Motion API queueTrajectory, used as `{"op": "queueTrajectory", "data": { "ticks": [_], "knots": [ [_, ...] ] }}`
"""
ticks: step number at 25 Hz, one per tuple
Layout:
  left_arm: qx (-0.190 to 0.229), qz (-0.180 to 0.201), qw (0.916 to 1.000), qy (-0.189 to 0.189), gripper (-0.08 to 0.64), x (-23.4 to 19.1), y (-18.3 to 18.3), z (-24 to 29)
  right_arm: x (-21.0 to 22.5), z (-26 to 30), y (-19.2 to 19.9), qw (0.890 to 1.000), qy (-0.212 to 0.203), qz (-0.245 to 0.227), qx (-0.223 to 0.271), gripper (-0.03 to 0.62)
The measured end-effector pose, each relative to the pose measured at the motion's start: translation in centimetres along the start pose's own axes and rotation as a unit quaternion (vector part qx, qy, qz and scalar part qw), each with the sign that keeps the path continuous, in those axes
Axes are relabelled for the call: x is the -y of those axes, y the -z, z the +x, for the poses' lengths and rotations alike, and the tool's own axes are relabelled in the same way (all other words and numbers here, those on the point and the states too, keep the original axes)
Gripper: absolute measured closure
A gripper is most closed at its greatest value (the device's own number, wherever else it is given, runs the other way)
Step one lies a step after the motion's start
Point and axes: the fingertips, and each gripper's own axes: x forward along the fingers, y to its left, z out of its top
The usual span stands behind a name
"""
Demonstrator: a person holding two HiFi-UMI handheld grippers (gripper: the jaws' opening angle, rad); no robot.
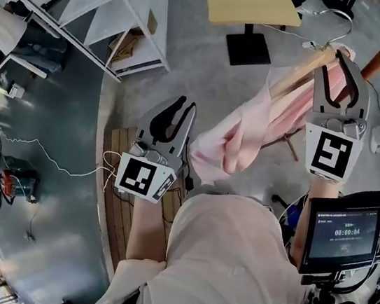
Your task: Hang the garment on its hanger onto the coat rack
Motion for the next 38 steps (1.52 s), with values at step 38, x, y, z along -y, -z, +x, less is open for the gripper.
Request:
{"op": "queueTrajectory", "data": {
  "ticks": [38],
  "knots": [
    [0.051,0.19,0.9195,0.34,0.299,3.4,-6.9,16.6,8.4,5.0,2.6,0.968,0.216,-0.08,-0.098,0.471]
  ]
}}
